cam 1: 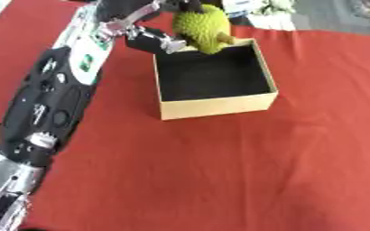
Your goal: Pick up objects on the table and place them in the box.
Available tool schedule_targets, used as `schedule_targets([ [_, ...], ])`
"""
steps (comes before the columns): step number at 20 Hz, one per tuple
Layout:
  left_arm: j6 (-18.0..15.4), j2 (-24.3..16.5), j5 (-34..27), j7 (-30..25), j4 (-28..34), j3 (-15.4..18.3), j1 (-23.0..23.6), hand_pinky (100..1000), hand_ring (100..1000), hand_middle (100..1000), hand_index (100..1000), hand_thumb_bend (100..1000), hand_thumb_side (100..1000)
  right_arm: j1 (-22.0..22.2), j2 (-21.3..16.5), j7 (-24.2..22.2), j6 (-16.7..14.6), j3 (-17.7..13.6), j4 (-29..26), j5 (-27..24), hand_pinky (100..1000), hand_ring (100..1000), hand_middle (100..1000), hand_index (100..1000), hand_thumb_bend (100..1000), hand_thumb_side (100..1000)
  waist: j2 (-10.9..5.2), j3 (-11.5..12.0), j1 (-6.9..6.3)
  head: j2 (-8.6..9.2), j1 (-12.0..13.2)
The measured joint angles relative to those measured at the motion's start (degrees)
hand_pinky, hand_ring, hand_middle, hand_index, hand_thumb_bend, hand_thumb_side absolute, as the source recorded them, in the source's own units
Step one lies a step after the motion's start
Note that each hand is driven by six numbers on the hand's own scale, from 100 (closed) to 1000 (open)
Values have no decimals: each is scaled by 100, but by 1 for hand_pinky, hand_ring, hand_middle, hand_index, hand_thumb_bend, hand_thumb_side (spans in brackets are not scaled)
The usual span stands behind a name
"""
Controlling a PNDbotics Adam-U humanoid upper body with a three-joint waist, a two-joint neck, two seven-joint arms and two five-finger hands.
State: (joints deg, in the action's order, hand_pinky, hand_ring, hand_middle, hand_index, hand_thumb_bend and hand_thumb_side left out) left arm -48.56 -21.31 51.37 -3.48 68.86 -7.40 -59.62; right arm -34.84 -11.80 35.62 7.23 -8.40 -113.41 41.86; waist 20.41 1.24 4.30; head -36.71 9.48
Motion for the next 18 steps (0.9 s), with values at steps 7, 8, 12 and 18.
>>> schedule_targets([
  [7,-286,126,494,-127,-102,-218,172,495,501,475,679,307,233,4,0,28,-18,-2,0,0,730,860,554,525,100,622,0,26,-28,0,-64],
  [8,-305,138,559,-149,-100,-260,181,512,514,488,700,347,269,5,0,34,-23,-2,0,0,730,860,554,525,100,622,0,29,-30,0,-67],
  [12,-336,163,831,-291,-94,-372,221,529,529,502,720,374,295,6,0,46,-36,-2,0,0,730,859,554,525,100,622,0,32,-34,0,-73],
  [18,-309,164,1073,-433,-103,-341,256,806,863,865,972,550,763,8,0,50,-39,-2,0,0,728,860,552,523,100,620,0,38,-39,0,-92],
])
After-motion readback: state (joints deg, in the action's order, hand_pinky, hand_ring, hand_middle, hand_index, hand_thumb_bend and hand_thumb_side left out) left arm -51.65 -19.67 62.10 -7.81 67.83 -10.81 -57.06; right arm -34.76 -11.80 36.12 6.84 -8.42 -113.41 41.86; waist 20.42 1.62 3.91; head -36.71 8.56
